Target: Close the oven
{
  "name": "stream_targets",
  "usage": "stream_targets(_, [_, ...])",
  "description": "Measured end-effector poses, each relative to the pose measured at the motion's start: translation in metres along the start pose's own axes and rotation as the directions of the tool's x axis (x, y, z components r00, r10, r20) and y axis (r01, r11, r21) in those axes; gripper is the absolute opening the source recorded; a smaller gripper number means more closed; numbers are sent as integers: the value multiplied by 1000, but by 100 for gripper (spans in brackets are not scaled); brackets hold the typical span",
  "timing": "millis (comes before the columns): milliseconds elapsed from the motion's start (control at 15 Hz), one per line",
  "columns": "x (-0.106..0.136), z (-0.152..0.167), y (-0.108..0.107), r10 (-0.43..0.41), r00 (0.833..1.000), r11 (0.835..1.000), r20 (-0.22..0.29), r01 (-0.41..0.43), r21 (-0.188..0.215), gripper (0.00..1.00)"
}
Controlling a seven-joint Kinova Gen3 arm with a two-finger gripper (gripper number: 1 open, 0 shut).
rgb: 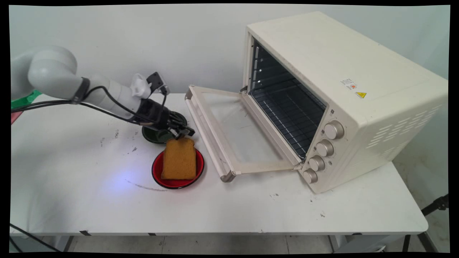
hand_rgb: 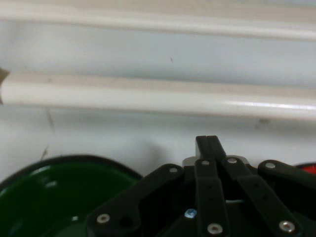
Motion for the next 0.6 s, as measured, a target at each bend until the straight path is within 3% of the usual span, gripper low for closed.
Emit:
stream_targets(267, [15, 8, -2, 8, 998, 1000, -59, -8, 4, 0])
stream_targets(600, [44, -10, -6, -11, 974, 1000, -226, 13, 6, 0])
